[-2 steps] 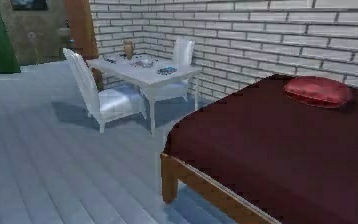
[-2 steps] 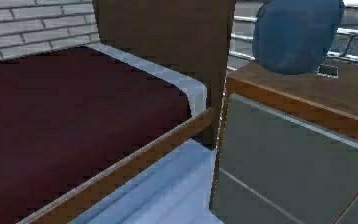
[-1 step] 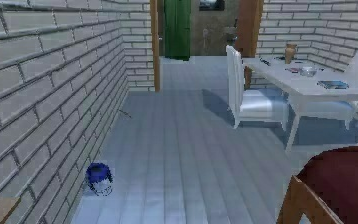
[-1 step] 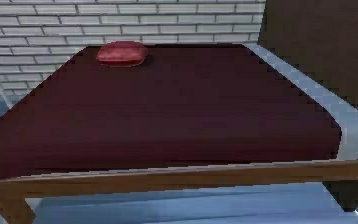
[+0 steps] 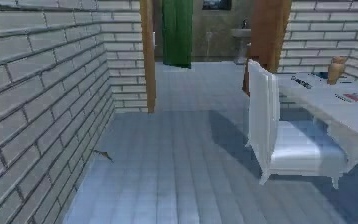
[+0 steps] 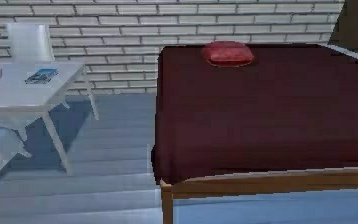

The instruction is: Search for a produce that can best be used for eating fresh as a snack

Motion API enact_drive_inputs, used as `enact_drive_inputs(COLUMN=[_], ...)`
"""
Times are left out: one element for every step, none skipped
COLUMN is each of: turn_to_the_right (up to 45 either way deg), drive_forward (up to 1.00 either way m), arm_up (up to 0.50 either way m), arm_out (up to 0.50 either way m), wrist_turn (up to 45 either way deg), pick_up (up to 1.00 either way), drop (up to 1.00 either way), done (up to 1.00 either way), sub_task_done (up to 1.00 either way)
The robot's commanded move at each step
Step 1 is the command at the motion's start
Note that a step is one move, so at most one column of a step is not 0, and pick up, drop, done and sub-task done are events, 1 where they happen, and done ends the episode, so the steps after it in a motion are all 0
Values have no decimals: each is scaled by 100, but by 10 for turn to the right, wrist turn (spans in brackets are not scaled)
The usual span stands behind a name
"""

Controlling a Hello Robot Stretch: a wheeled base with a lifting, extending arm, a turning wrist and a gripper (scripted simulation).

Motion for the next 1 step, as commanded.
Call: enact_drive_inputs(turn_to_the_right=[0], drive_forward=[100], arm_up=[0], arm_out=[0], wrist_turn=[0], pick_up=[0], drop=[0], done=[0], sub_task_done=[0])
